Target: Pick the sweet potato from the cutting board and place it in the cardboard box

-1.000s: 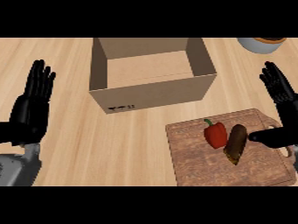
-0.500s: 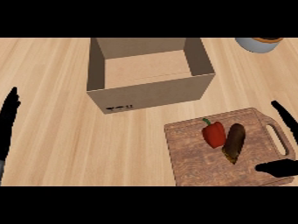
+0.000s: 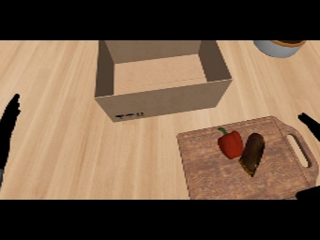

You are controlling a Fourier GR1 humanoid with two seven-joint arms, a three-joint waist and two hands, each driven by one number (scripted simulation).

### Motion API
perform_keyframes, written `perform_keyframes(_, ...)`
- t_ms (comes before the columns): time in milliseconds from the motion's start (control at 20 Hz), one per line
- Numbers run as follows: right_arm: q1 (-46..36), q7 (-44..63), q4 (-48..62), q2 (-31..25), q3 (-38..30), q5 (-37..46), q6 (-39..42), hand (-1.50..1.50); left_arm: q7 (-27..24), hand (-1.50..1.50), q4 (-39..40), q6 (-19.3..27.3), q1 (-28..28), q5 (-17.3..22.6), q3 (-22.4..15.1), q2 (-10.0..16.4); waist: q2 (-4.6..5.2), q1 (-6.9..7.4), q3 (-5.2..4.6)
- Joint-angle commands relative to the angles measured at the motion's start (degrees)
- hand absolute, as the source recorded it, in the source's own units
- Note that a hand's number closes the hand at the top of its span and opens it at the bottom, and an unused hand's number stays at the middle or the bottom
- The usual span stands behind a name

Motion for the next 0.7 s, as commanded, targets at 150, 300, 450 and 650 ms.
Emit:
perform_keyframes(150,-8.4,15.4,-2.6,-7.6,5.1,1.7,17.2,-1.50,-1.3,0.00,1.0,-2.2,-0.9,-0.6,0.7,0.6,0.23,1.76,-0.01)
perform_keyframes(300,-13.0,23.1,-4.5,-7.5,7.9,-0.1,25.2,-1.50,2.3,0.00,0.1,1.2,-2.5,-3.2,-2.4,-3.5,0.18,1.50,0.01)
perform_keyframes(450,-19.4,29.4,-0.2,-4.6,11.1,-1.3,32.7,-1.50,1.2,0.00,2.6,-0.4,-4.7,-3.2,-0.8,-2.3,0.48,2.09,-0.01)
perform_keyframes(650,-26.0,36.8,4.9,5.4,15.0,-1.0,37.0,-1.50,3.9,0.00,-0.5,-1.6,-4.1,-3.4,0.0,-1.1,0.22,1.94,0.11)
